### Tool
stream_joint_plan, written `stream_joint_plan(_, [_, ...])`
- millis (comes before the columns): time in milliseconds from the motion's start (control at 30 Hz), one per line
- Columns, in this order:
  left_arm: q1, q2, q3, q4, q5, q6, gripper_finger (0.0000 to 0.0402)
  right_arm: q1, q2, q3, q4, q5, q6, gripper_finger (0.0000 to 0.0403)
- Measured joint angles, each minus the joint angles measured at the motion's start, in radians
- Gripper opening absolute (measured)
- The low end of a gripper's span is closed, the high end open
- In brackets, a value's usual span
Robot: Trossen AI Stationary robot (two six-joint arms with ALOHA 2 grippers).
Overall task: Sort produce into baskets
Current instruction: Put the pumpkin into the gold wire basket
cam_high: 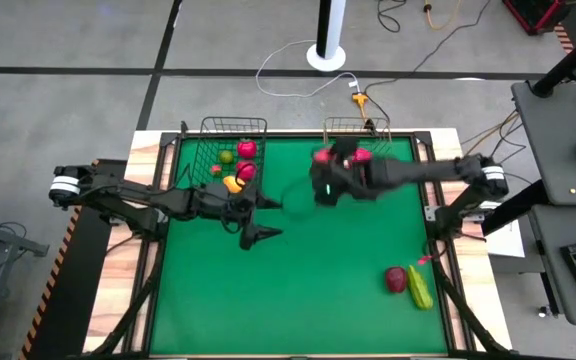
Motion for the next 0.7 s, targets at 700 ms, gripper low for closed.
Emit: stream_joint_plan(700, [-0.048, 0.039, -0.001, 0.092, 0.013, -0.016, 0.0400, -0.549, 0.021, -0.136, -0.088, -0.561, 0.316, 0.0350])
